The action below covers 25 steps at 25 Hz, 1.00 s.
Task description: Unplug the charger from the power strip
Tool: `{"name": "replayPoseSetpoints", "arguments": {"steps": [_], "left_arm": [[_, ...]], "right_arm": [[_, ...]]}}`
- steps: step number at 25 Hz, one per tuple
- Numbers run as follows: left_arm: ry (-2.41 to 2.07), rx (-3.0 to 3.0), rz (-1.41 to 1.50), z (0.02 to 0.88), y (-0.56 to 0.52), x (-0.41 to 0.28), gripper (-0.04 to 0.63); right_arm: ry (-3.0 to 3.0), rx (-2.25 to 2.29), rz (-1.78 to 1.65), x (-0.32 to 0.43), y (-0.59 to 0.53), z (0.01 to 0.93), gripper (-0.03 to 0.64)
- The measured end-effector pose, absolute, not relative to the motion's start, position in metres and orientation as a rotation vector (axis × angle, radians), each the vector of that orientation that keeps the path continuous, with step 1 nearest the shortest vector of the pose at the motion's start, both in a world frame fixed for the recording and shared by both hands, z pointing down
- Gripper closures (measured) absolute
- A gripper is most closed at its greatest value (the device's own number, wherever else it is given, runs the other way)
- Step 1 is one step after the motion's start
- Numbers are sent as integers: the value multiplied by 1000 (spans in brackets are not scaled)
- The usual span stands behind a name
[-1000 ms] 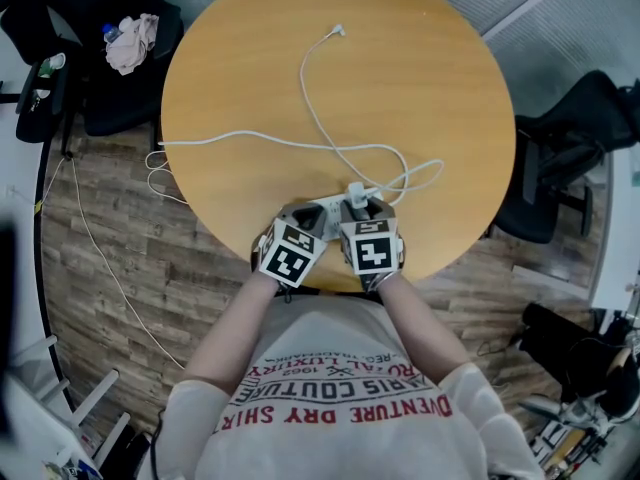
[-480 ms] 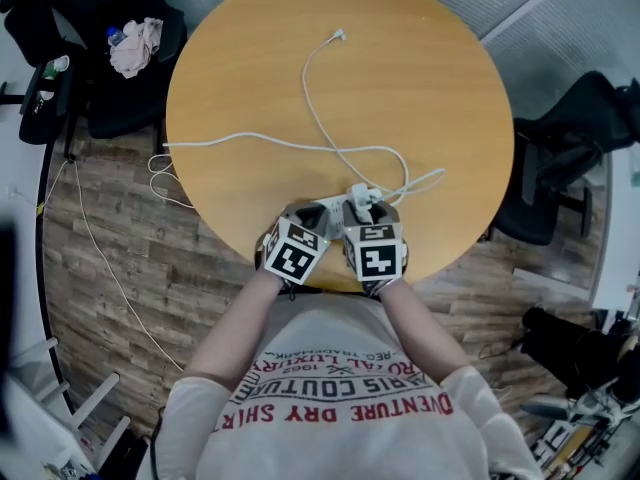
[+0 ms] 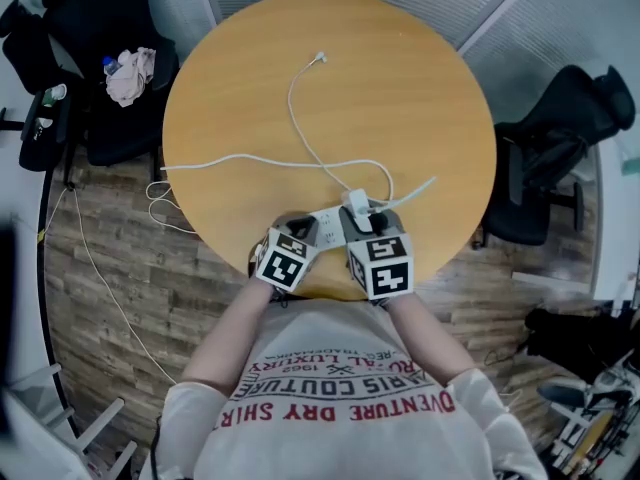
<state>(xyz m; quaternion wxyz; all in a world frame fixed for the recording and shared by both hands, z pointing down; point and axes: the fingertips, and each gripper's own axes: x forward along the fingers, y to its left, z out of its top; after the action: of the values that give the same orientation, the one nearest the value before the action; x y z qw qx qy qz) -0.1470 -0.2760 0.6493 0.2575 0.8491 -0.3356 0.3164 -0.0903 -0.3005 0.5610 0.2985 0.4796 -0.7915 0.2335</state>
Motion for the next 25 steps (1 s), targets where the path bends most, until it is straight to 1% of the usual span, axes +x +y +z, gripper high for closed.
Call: {"name": "replayPoseSetpoints", "arguments": {"steps": [5,11,19,22,25], "left_arm": [[-1024,2462,722,585,-294,-154,561],[-1210,2621,455,482,-318,-174,561],[-1376,2757,156,364,-322,-196,561],[-1386,2808,9,331,-314,-200,561],[-1356,2819,-100,319,-304,-205,561]], "right_arm": [[-2236,1286,591,-97,-307,519,462],[-2407,1310,443,-106,-314,462,462],[-2567,1363,247,-111,-323,392,462],[-2603,1360,224,-110,-324,382,463],[-2637,1384,234,-102,-320,378,463]]}}
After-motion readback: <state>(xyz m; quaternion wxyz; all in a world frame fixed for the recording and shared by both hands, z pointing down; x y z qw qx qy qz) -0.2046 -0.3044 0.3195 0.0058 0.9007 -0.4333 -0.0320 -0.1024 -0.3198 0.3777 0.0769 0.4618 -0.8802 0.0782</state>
